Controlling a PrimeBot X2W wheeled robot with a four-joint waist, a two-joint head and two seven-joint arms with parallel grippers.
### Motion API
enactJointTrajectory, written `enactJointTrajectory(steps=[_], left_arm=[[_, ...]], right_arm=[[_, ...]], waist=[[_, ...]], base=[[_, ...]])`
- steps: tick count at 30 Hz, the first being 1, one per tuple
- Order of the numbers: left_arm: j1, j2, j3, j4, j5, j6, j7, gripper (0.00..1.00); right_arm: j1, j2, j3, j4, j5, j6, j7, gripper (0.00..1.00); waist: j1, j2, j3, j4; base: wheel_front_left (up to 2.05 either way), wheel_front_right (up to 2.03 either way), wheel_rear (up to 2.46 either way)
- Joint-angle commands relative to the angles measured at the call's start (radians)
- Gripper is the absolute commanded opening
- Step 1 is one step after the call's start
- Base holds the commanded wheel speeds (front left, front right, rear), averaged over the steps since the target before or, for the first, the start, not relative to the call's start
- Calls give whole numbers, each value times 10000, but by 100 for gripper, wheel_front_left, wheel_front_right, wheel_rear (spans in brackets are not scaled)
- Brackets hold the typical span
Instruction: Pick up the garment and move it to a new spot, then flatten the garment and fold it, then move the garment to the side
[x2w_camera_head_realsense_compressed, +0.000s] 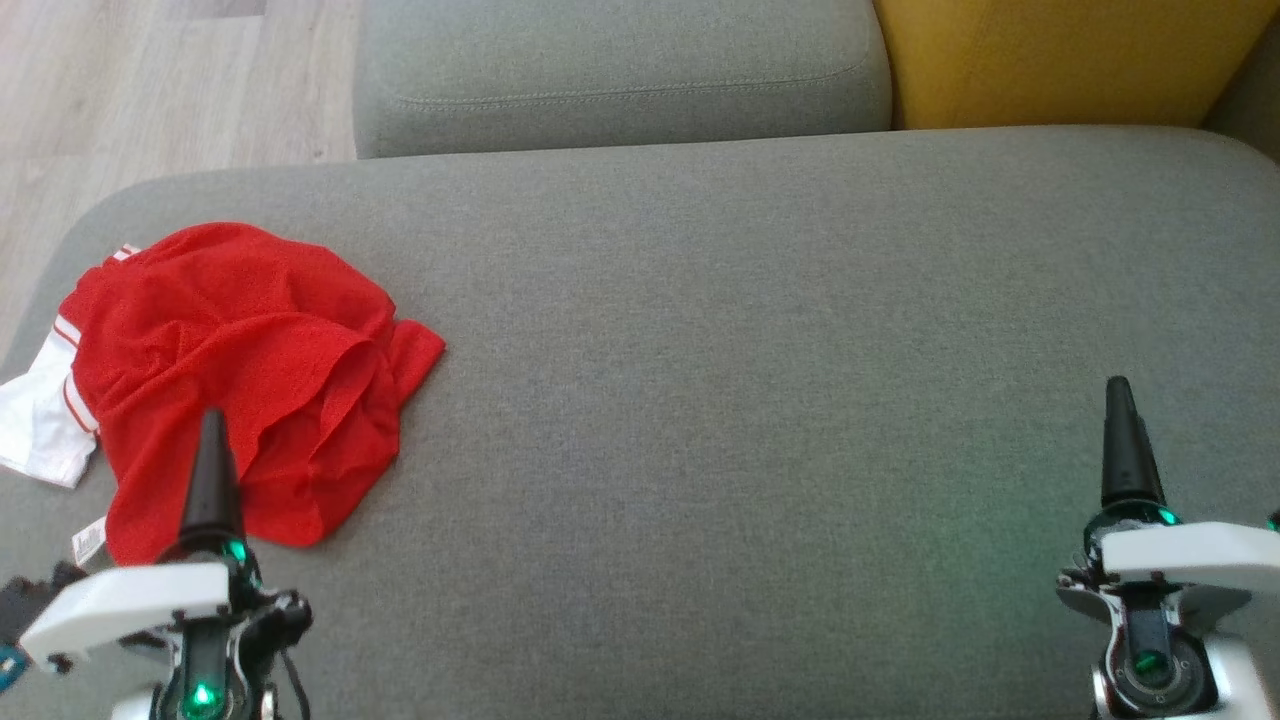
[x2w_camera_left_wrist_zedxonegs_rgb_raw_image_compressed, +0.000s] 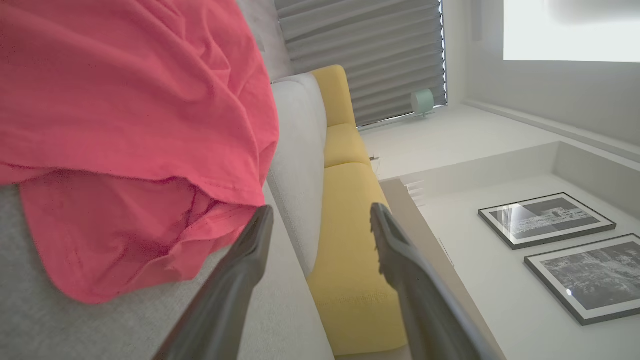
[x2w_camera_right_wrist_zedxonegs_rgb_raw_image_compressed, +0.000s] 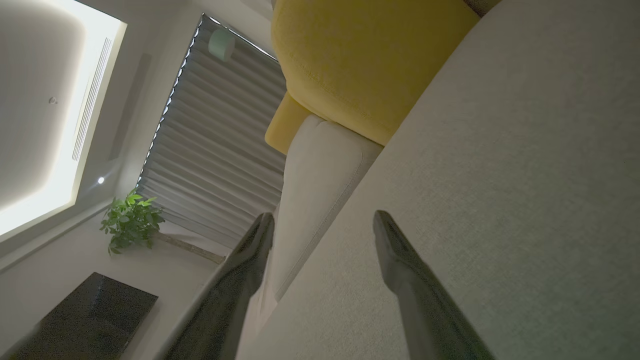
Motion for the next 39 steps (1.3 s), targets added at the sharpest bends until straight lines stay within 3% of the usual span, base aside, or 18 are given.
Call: enactJointTrajectory(steps=[1, 15, 27, 39], left_arm=[[-629, 125, 180, -496, 264, 8, -113, 100], [-512, 148, -698, -1737, 2865, 195, -552, 100], [-504, 166, -1610, -1866, 5458, 318, -874, 100], [-507, 185, -2263, -1783, 7778, 763, -1224, 100]], right_arm=[[-626, -97, 123, -487, -415, 20, -127, 100], [-661, -108, 609, -1335, -3701, 24, -585, 100], [-577, -87, 840, -1405, -5574, 27, -910, 100], [-488, -78, 1066, -1077, -7143, 30, -1263, 100]], waist=[[0, 0, 4, 1], [0, 0, 121, -16], [0, 0, 205, -83], [0, 0, 203, -128]], base=[[0, 0, 0], [0, 0, 0], [0, 0, 0], [0, 0, 0]])
